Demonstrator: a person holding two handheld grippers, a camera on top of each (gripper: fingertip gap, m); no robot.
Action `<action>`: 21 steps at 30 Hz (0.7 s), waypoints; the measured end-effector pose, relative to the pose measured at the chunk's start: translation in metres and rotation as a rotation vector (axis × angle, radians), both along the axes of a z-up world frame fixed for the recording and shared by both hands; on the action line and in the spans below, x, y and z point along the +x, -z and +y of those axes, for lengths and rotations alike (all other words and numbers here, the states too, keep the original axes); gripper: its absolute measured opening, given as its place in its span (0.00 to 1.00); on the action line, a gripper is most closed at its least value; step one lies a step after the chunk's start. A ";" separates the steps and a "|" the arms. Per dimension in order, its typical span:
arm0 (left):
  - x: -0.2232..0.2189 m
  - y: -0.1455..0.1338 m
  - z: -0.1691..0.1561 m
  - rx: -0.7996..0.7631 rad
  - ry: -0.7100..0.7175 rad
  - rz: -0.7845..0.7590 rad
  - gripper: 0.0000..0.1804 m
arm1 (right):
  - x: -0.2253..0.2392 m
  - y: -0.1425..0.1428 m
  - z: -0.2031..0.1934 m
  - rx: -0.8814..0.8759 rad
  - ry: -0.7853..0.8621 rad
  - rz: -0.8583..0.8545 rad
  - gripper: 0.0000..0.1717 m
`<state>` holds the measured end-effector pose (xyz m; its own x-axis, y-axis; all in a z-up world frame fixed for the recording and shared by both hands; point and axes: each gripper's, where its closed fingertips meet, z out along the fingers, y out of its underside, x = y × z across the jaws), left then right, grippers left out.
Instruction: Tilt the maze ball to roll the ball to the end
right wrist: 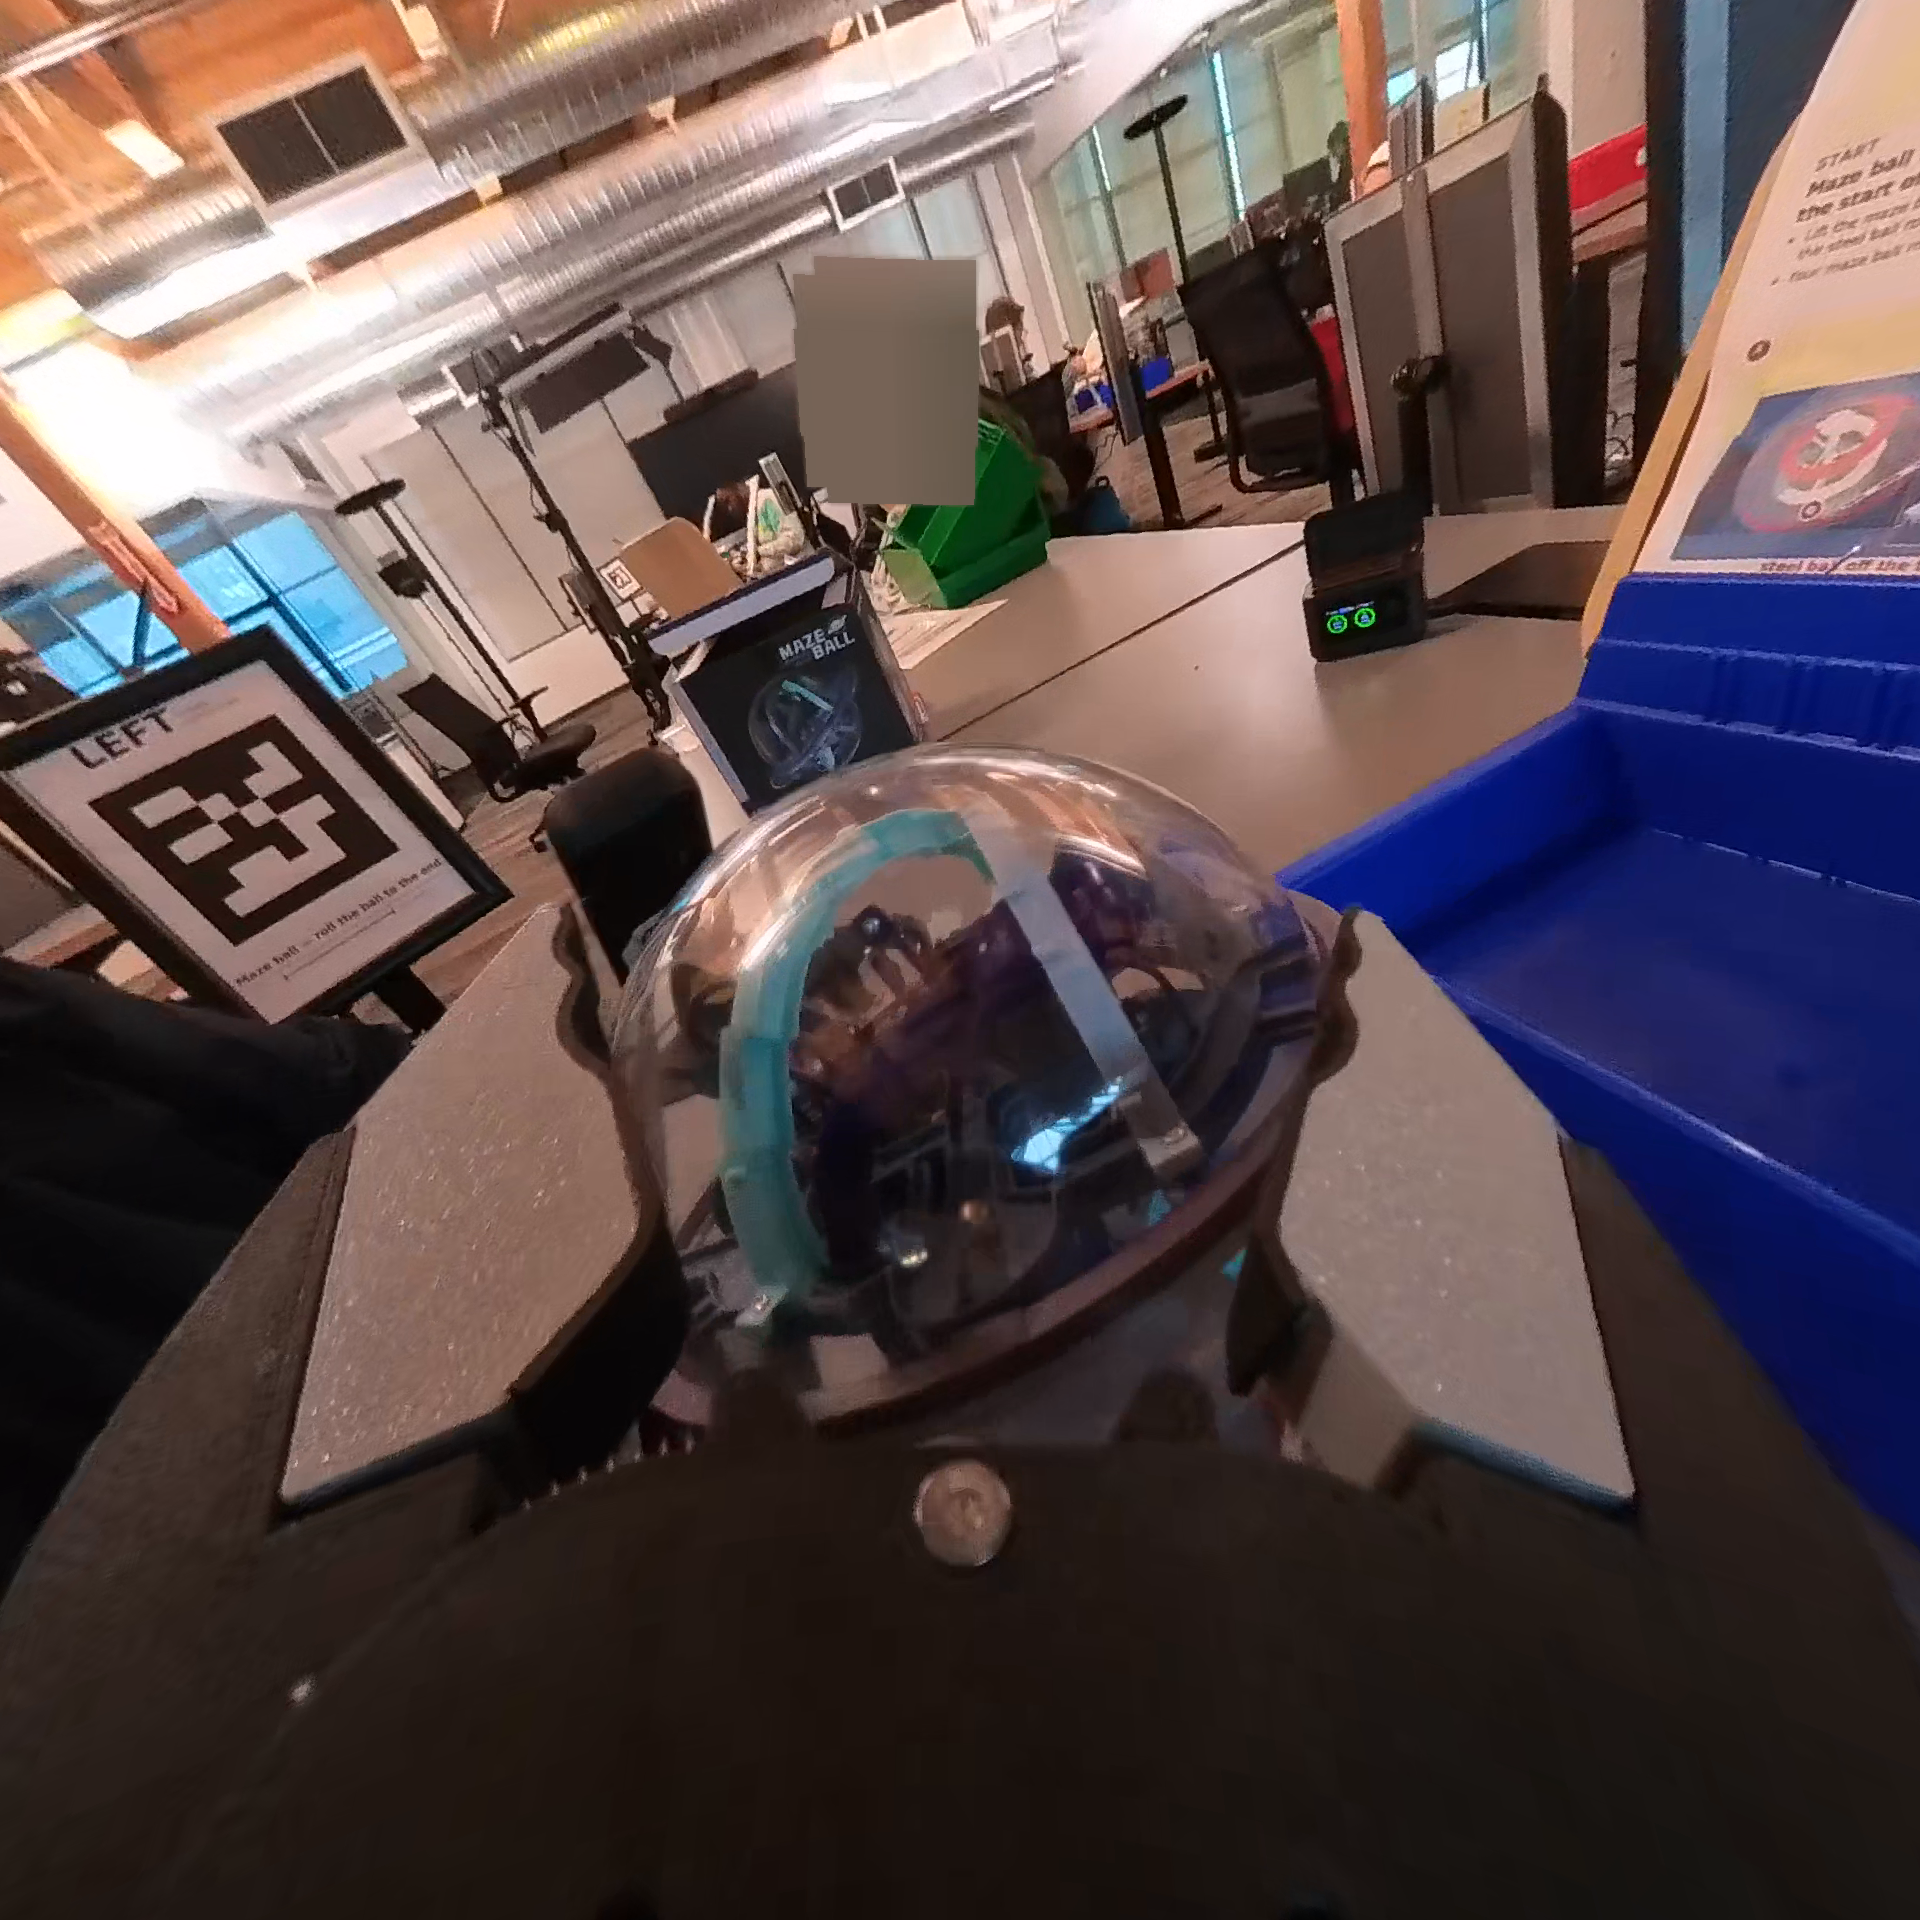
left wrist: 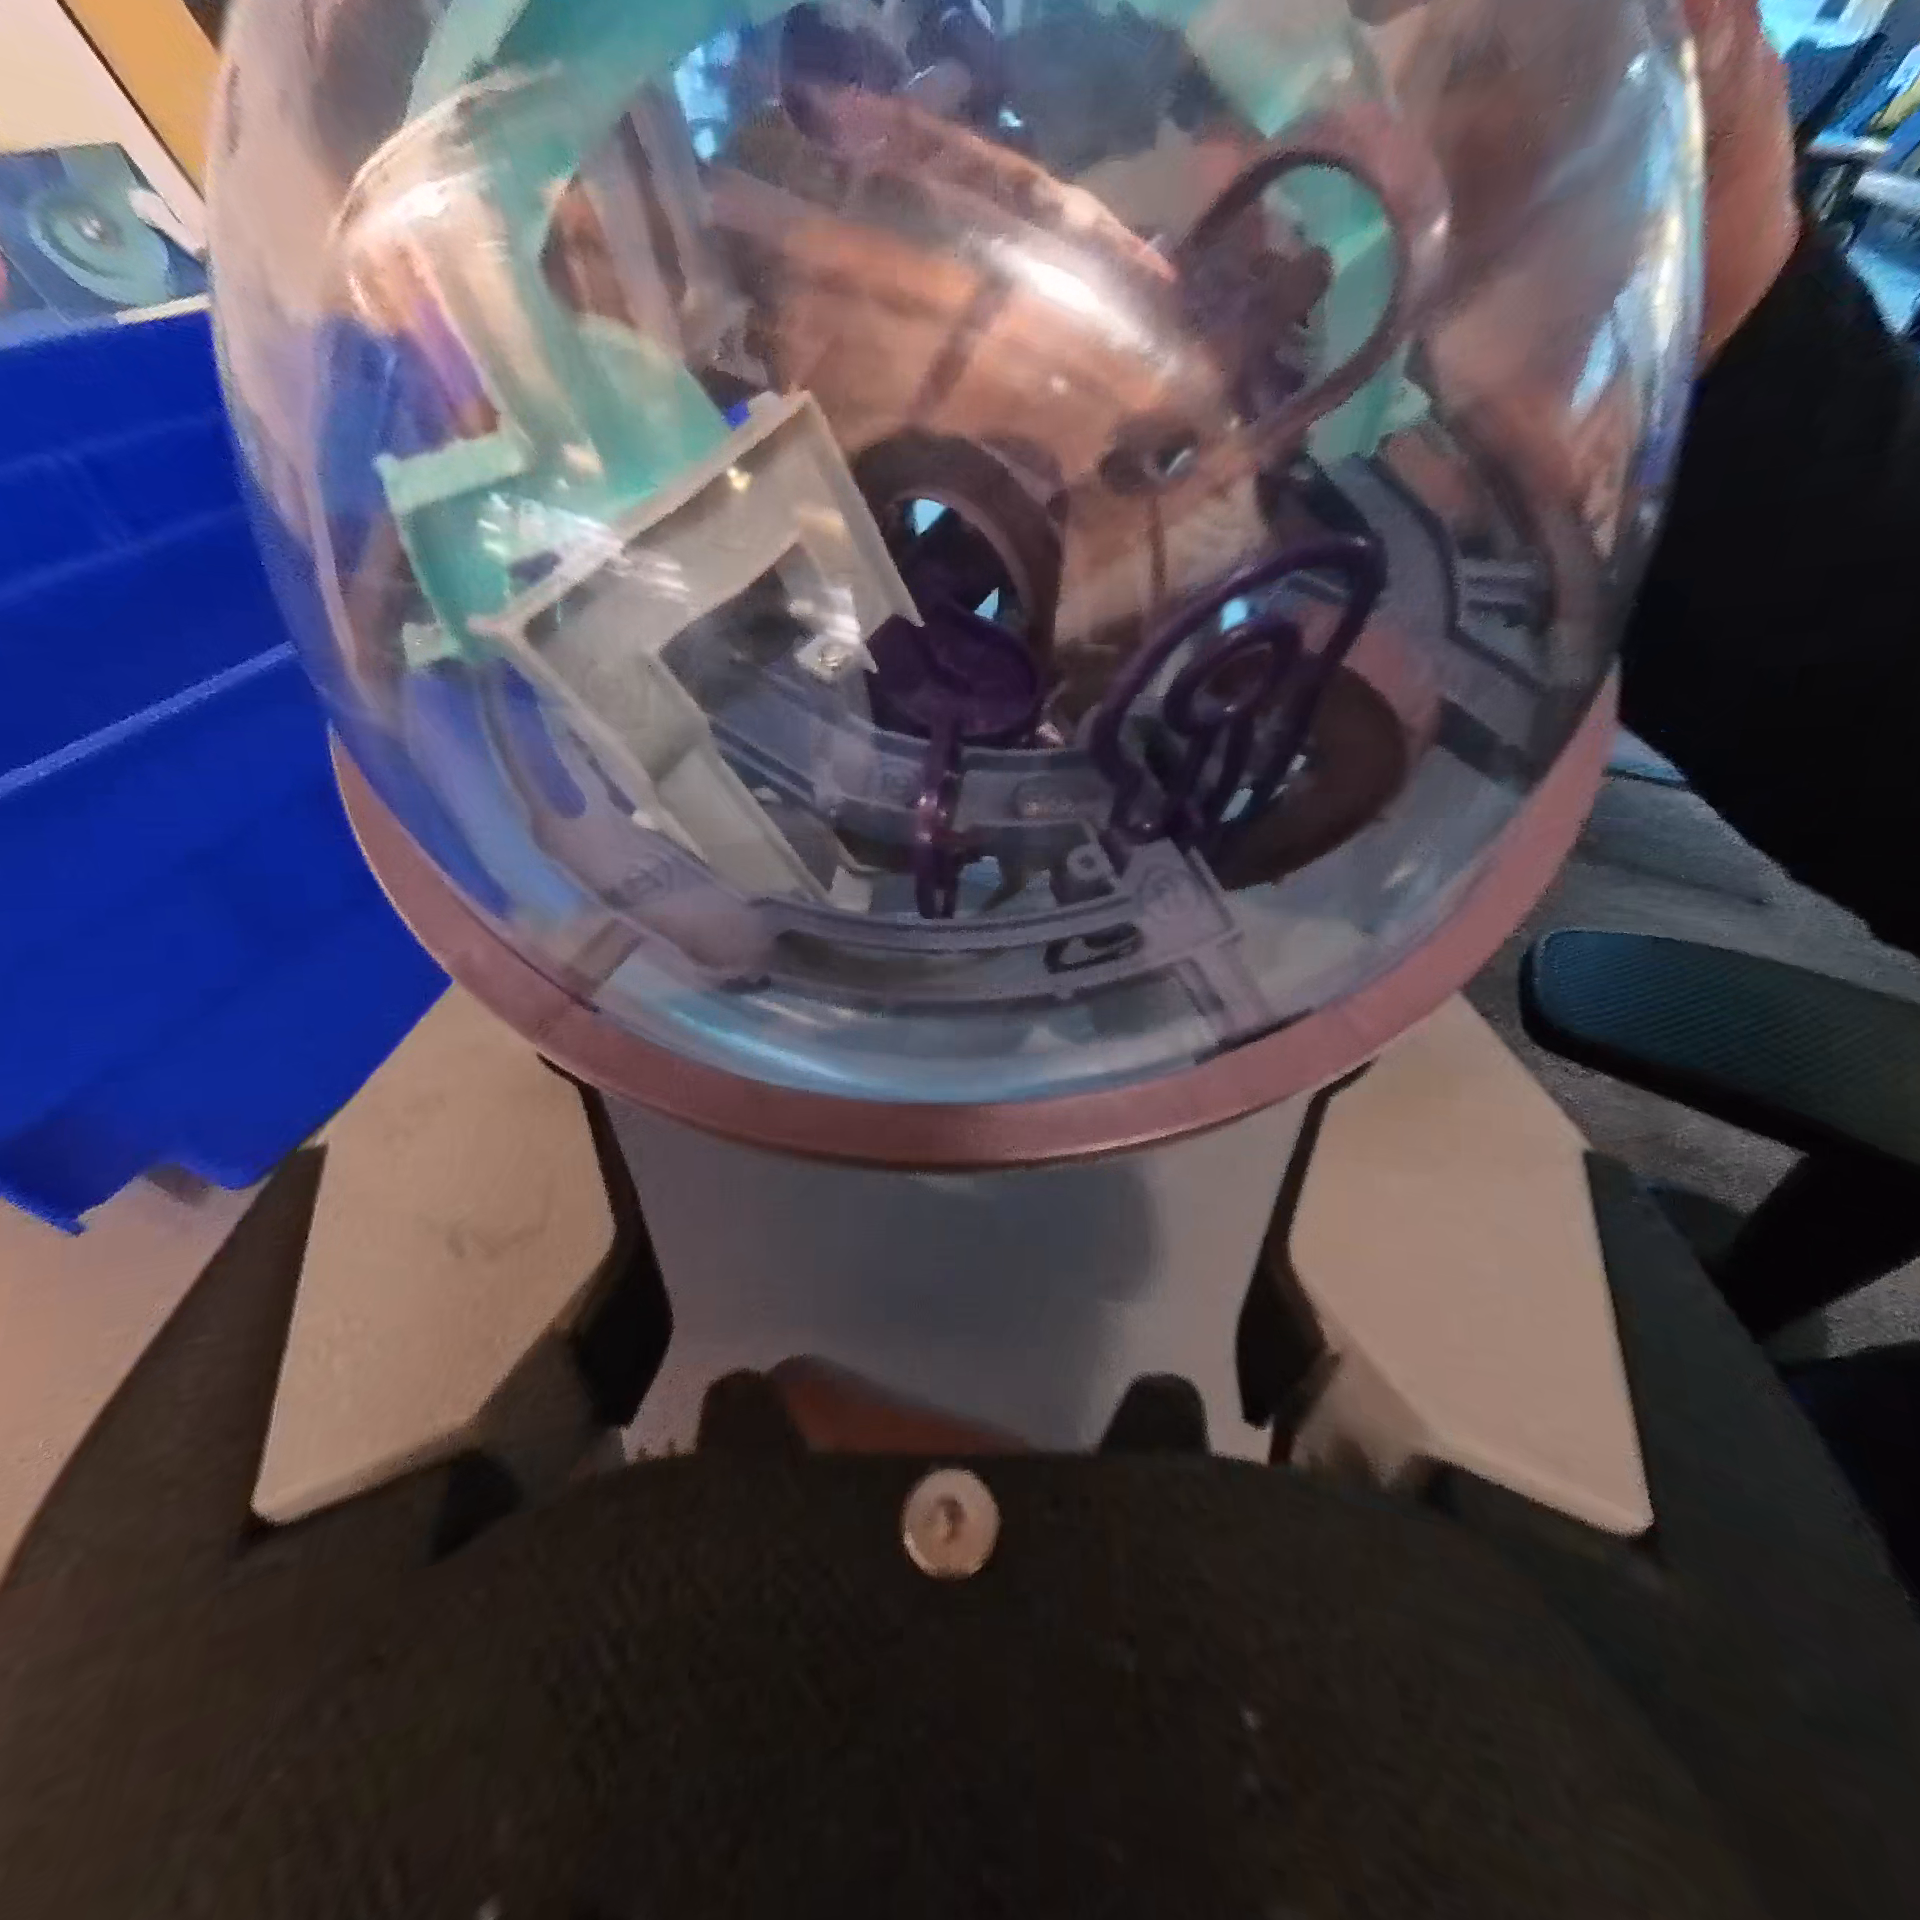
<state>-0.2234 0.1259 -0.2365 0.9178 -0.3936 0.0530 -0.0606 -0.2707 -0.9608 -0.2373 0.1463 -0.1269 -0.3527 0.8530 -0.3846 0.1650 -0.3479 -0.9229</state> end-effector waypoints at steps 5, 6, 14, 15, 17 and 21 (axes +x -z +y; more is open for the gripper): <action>0.002 0.000 -0.004 -0.003 0.030 0.000 0.79 | 0.009 -0.001 -0.003 -0.040 -0.051 0.071 0.77; 0.003 0.001 -0.004 -0.006 0.036 0.009 0.79 | 0.011 0.001 -0.002 -0.050 -0.055 0.078 0.76; 0.009 0.005 -0.006 -0.006 0.060 0.066 0.79 | 0.016 0.007 -0.002 -0.035 -0.043 0.103 0.76; 0.008 0.005 -0.005 -0.005 0.061 0.067 0.79 | 0.016 0.007 -0.002 -0.032 -0.040 0.105 0.76; 0.008 0.004 -0.005 0.000 0.062 0.069 0.79 | 0.017 0.006 -0.002 -0.026 -0.039 0.109 0.76; 0.007 0.002 -0.004 0.024 0.054 0.098 0.79 | 0.017 0.004 -0.003 0.007 -0.034 0.127 0.76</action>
